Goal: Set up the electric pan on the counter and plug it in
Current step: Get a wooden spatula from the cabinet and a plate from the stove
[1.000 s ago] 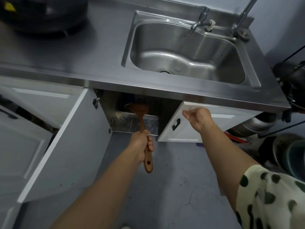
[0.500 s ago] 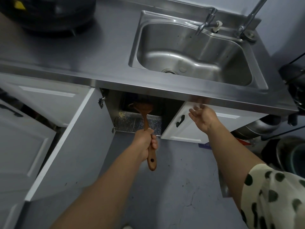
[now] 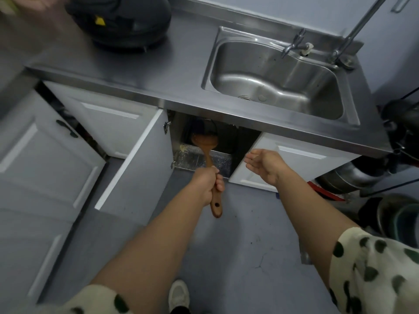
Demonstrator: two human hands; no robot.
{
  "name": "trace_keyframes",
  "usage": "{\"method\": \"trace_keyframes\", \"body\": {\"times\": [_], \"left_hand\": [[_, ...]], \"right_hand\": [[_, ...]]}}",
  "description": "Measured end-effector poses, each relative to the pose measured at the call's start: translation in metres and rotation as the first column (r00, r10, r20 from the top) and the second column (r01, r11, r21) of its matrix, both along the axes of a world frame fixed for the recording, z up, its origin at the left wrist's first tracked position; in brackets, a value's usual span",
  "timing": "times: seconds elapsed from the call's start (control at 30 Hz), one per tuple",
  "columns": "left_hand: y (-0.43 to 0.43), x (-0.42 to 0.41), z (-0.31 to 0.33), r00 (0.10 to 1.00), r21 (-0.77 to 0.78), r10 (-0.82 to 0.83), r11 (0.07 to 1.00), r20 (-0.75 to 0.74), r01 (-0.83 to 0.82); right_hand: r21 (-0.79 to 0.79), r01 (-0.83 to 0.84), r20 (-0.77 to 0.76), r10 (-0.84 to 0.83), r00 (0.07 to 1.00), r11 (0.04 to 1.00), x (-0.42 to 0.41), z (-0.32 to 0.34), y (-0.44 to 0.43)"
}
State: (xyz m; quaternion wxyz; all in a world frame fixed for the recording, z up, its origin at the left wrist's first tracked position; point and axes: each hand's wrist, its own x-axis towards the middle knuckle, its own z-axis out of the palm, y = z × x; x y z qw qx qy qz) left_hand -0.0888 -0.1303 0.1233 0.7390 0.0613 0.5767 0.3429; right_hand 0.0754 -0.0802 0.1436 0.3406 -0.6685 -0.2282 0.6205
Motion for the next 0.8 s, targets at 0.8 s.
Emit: {"method": "trace_keyframes", "body": {"times": [0.8], "left_hand": [[-0.079,-0.161,0.188,0.99,0.269,0.143,0.954,-0.01,-0.135]], "right_hand": [[-0.058,-0.05,-0.375,0.025,0.927,0.997,-0.215,0.101,-0.133]]}}
